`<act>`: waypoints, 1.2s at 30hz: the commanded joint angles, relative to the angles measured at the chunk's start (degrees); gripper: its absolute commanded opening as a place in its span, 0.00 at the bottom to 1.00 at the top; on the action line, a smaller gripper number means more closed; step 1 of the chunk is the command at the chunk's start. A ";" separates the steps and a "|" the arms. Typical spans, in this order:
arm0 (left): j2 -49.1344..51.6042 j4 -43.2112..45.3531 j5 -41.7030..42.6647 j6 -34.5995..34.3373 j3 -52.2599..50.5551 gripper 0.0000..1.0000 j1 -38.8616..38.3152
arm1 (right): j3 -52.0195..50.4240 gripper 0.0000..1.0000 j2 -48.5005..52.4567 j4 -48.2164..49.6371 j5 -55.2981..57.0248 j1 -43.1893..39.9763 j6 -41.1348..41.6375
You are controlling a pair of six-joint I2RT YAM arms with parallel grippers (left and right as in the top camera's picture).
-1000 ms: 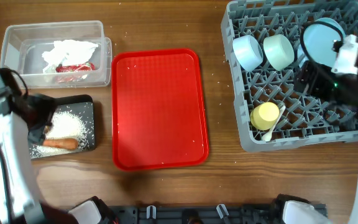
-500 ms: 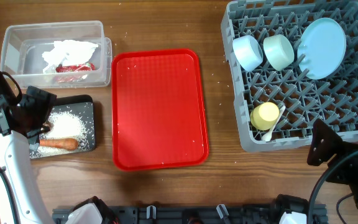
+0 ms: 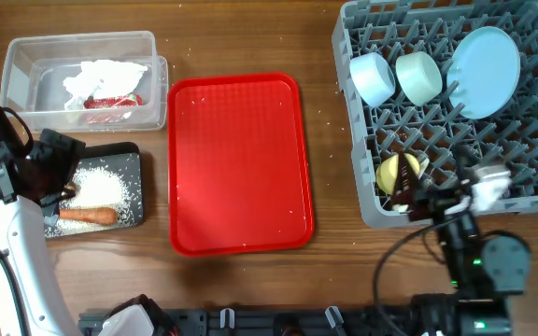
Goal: Sort waste into correct bins and load items into the dishwasher rack
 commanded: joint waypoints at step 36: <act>-6.58 11.47 -1.62 1.79 -2.78 1.00 -12.96 | -17.16 1.00 -14.78 1.66 1.75 1.97 0.90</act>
